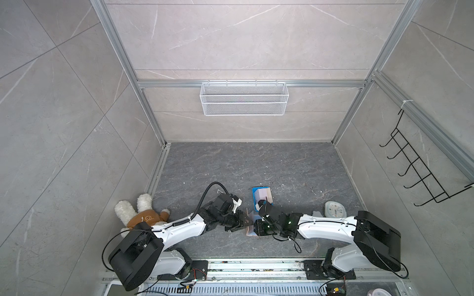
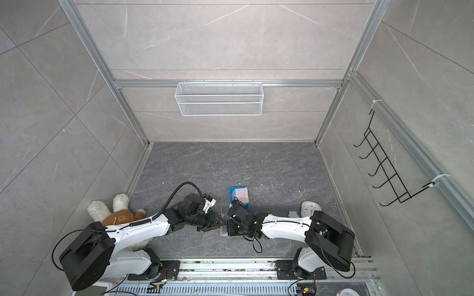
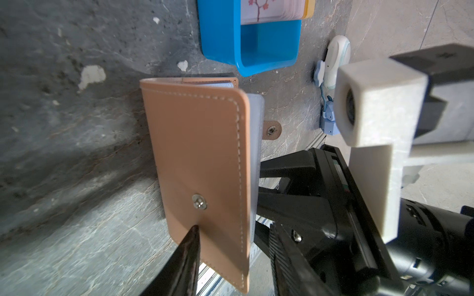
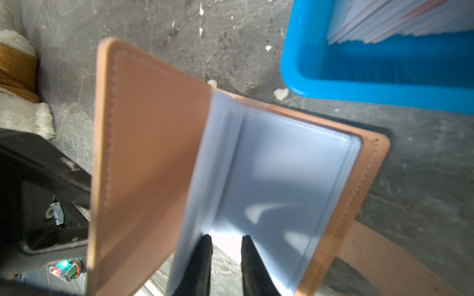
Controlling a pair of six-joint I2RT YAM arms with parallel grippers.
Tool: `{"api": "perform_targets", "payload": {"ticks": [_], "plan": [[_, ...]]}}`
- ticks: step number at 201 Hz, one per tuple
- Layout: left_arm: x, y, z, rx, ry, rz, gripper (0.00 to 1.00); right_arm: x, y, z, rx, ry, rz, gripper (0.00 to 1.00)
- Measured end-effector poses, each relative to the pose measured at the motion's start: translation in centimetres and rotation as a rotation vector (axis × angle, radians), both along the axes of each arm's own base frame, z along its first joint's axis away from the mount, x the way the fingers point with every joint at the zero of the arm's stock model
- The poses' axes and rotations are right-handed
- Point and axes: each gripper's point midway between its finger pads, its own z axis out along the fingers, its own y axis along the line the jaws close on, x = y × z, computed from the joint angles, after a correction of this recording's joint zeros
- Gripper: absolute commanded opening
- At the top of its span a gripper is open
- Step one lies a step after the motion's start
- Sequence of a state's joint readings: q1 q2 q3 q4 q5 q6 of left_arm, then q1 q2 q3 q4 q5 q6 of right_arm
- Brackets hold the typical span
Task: Insert credit cards into a card holder
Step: Close the card holder at the center of the table.
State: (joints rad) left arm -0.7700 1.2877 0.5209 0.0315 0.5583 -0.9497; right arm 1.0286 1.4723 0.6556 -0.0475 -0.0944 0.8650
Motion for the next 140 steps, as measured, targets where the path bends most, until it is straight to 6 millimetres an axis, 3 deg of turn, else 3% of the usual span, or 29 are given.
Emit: {"api": "perform_targets", "payload": {"ticks": [64,140], "plan": [[0.2,0.1,-0.1,0.01,-0.008,0.012,0.46,-0.1,0.7,1.5,0.051,-0.025,0.017,0.24],[0.4,0.3,-0.3,0.021,-0.013,0.022,0.46,-0.2,0.9,1.5,0.053,-0.027,0.022,0.24]]}}
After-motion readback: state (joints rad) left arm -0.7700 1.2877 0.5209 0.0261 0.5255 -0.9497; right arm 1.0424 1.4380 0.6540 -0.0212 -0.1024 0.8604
